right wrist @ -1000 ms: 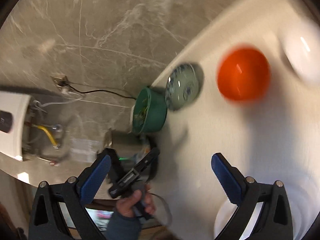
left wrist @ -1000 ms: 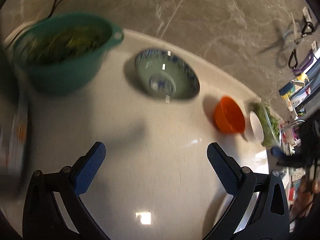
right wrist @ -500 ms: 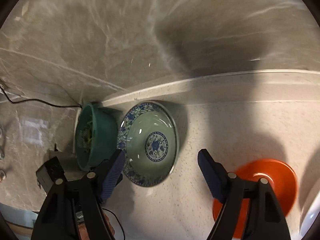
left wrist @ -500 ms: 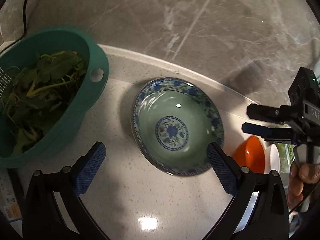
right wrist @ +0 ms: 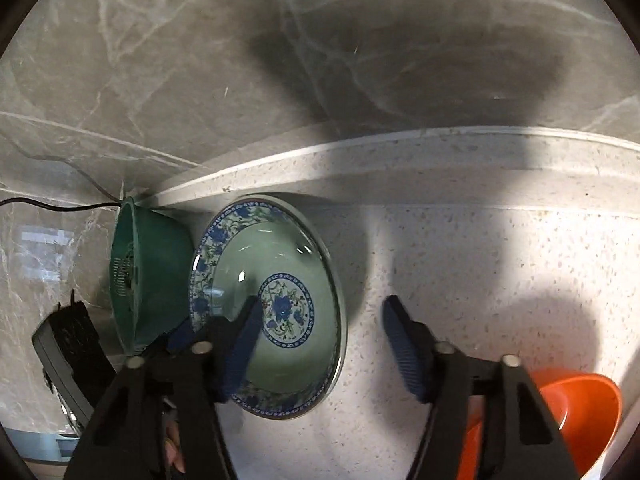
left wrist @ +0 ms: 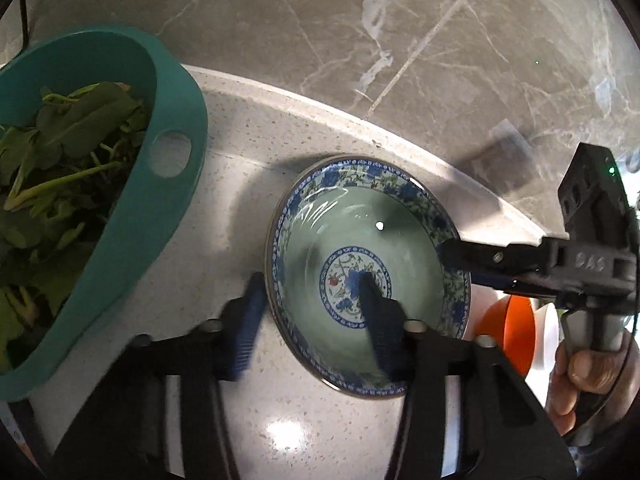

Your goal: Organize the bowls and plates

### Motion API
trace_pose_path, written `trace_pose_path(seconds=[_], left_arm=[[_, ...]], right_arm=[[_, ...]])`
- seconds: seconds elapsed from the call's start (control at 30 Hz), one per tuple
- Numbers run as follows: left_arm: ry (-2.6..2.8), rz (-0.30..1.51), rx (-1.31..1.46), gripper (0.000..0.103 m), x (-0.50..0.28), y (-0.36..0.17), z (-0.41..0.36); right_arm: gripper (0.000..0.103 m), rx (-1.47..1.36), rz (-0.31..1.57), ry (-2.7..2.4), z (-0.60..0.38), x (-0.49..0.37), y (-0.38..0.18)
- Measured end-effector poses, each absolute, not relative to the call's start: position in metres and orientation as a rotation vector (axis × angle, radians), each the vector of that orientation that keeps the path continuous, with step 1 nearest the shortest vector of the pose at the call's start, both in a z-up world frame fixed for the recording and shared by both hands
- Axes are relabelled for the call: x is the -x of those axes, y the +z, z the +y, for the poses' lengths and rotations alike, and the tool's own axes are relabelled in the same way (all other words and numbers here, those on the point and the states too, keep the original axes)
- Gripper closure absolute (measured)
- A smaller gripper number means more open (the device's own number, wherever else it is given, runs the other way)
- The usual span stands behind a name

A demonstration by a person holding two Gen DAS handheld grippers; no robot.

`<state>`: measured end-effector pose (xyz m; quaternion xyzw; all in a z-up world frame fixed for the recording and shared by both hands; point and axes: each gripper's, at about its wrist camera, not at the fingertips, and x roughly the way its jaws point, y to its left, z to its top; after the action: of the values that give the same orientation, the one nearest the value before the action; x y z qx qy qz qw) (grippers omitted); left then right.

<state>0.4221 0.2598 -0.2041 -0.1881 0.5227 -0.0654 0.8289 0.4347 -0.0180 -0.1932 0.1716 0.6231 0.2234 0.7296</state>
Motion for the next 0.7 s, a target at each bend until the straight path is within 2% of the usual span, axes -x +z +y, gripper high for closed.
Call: trace_pose_path(seconds=[0.17, 0.27, 0.33, 0.43, 0.7], left_arm=[[-0.153, 1.125, 0.423, 0.080, -0.432, -0.213, 0.271], [-0.161, 1.135, 0.448, 0.088, -0.436, -0.217, 0.279], [-0.163, 1.138, 0.454, 0.092, -0.433, -0.217, 0.283], [-0.168, 1.148, 0.473, 0.094, -0.432, -0.221, 0.289], [-0.175, 1.149, 0.479, 0.096, -0.425, -0.220, 0.296]], right_arm=[[0.052, -0.341, 1.397, 0.504, -0.015, -0.437, -0.194], [0.065, -0.354, 1.400, 0.510, -0.014, -0.441, -0.196], [0.078, -0.365, 1.404, 0.514, -0.017, -0.443, -0.197], [0.086, -0.357, 1.403, 0.513, -0.020, -0.442, -0.197], [0.090, -0.388, 1.396, 0.503, -0.038, -0.442, -0.198]])
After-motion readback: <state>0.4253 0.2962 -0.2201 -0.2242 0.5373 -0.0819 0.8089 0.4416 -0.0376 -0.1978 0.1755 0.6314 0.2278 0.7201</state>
